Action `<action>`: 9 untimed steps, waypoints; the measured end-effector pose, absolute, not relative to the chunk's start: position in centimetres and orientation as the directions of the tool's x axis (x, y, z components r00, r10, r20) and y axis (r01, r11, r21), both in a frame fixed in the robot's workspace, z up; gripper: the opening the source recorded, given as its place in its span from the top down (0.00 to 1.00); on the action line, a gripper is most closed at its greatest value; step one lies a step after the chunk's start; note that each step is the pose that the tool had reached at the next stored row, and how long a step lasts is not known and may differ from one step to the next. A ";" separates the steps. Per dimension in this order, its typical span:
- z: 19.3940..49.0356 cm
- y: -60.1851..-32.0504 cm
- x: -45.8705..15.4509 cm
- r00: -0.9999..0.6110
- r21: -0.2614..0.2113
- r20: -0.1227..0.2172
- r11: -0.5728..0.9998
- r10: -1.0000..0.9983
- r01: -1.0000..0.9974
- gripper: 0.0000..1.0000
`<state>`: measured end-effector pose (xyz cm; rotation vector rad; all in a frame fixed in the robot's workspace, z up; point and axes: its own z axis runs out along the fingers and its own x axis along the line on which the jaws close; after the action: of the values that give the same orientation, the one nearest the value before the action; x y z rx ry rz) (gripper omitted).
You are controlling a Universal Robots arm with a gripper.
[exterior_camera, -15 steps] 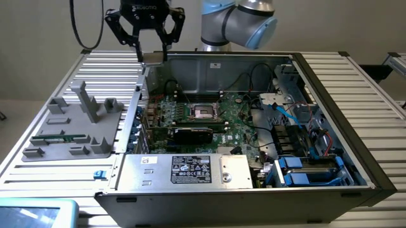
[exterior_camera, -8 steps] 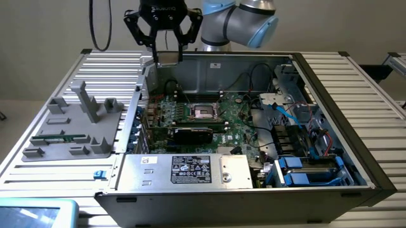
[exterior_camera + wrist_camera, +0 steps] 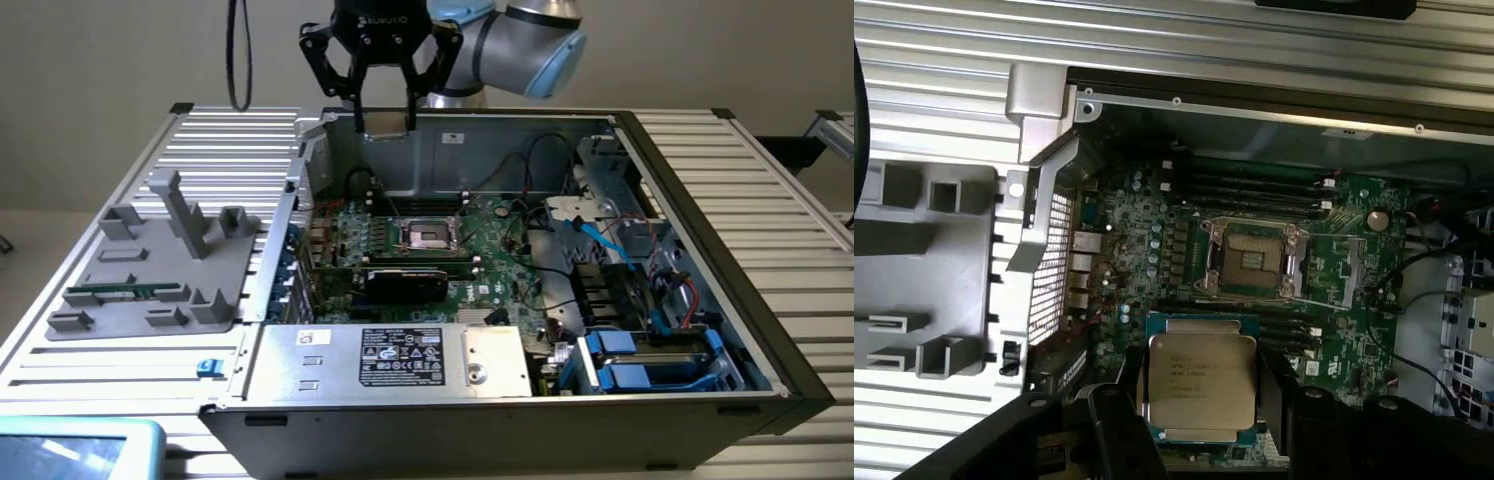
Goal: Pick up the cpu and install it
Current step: 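Pick up the cpu and move it towards the insertion slot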
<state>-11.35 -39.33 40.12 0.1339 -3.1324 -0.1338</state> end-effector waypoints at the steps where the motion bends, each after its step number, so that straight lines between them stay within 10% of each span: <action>1: 40.1 -39.3 -11.1 -0.996 0.086 0.000 0.993 -0.085 -0.085 0.46; 9: 39.9 -39.3 -10.0 -0.998 0.092 -0.001 0.993 -0.068 -0.068 0.46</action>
<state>-10.00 -39.33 39.92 0.1068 -3.1341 -0.1444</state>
